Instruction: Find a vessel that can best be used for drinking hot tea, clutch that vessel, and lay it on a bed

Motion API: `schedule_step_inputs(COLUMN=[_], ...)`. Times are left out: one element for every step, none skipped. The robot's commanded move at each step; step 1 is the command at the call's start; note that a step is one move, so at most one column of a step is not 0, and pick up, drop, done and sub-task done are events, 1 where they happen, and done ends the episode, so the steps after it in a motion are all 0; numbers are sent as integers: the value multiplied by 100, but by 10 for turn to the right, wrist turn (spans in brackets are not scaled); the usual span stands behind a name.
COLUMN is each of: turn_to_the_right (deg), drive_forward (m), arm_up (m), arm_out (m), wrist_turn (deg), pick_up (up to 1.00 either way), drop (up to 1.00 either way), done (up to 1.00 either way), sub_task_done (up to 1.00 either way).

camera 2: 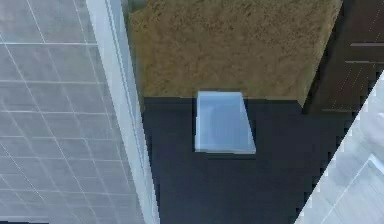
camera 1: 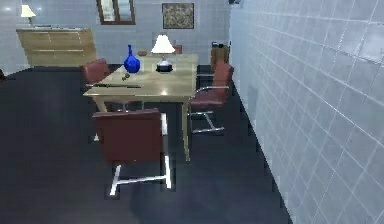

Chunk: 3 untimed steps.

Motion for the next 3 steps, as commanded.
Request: schedule_step_inputs(turn_to_the_right=[-450, -240, 0], drive_forward=[0, 0, 90], arm_up=[0, 0, 0], arm_out=[0, 0, 0], wrist_turn=[0, 0, 0], pick_up=[0, 0, 0], drop=[0, 0, 0], done=[0, 0, 0], sub_task_done=[0, 0, 0])
